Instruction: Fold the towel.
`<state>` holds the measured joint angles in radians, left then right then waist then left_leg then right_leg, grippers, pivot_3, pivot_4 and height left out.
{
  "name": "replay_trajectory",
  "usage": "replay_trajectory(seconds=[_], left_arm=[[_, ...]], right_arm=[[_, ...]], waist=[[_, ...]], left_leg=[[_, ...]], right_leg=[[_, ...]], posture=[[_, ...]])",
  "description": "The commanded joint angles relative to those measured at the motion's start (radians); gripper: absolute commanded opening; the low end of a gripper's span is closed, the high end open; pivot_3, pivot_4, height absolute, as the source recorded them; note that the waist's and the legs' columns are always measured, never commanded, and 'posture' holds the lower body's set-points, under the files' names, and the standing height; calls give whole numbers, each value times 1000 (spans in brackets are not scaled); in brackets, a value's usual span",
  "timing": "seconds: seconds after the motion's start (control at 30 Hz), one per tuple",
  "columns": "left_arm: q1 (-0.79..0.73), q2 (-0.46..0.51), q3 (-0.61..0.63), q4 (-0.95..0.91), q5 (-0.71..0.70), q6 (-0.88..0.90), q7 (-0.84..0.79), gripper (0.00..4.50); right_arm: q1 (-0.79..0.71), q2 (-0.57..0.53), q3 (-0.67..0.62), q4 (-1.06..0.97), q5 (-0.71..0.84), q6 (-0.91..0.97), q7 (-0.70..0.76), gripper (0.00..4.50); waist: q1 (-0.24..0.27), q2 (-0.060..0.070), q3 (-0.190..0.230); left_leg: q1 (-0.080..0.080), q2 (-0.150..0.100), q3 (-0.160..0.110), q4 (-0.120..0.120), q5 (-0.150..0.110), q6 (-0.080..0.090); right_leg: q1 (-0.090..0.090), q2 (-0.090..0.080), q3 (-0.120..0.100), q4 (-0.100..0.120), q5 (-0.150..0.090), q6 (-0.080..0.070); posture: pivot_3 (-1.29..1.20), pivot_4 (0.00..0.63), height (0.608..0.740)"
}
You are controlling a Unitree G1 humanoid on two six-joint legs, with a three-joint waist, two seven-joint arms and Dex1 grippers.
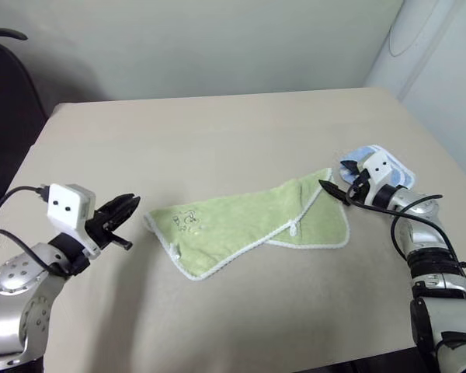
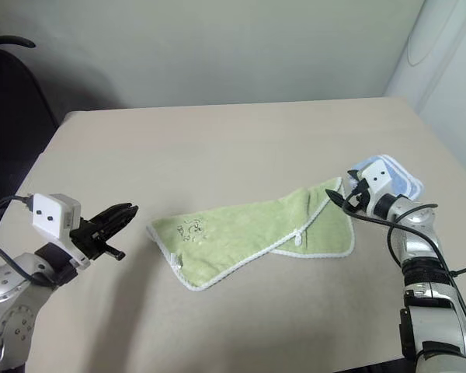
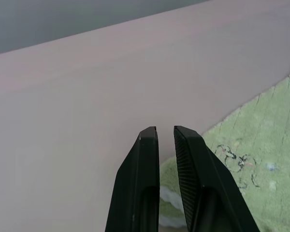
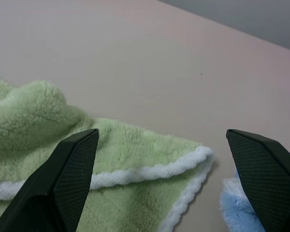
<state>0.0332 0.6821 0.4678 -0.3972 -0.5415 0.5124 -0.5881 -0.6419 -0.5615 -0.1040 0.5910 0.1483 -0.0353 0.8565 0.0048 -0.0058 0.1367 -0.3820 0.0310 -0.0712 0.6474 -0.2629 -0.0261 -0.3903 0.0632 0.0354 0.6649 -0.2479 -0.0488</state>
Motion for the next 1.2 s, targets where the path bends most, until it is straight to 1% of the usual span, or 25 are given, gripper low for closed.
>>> replay_trajectory(seconds=[0.03,0.2,0.43,0.63,0.77,0.97,1.07,1.2], left_arm=[[-22,18,1,-7,0,-3,-7,643],[-29,14,-6,16,8,-11,-1,643],[-14,23,-22,-39,-2,17,-5,643],[3,25,-45,-77,0,28,-14,643],[27,27,-63,-108,7,29,-23,643],[70,31,-57,-190,-47,65,-39,643],[96,27,-72,-235,-79,90,-47,643],[157,73,-127,-286,-92,96,-131,643]], right_arm=[[-5,-29,-35,-43,24,-2,-14,4462],[-1,-28,-37,-30,19,-20,-40,4462],[-11,-44,-24,-23,10,-26,-22,4462],[-46,-73,1,9,-22,-79,-14,4462],[-78,-100,39,67,-80,-169,-3,4462],[-173,-140,115,213,-171,-309,30,4462],[-228,-168,177,299,-251,-421,34,4462],[-326,-191,271,434,-380,-572,-7,4462]], waist=[[0,0,0],[-1,0,0],[-1,0,0],[-1,0,0],[-1,0,0],[-1,0,0],[-1,0,0],[-1,1,0]], left_leg=[[0,0,0,0,0,0],[0,0,0,0,0,0],[0,0,0,0,0,0],[0,0,0,0,0,0],[0,0,0,0,0,0],[0,0,0,0,0,0],[0,0,0,0,0,0],[0,0,0,0,-1,1]], right_leg=[[0,0,0,0,0,0],[0,0,0,0,0,0],[0,0,0,0,0,0],[0,0,0,0,0,0],[0,0,0,0,0,0],[0,0,0,0,0,0],[0,0,0,0,0,0],[0,0,0,0,0,0]], posture=[[0,150,740],[0,150,740],[0,150,740],[0,150,740],[0,150,740],[0,150,740],[0,150,740],[0,150,740]])
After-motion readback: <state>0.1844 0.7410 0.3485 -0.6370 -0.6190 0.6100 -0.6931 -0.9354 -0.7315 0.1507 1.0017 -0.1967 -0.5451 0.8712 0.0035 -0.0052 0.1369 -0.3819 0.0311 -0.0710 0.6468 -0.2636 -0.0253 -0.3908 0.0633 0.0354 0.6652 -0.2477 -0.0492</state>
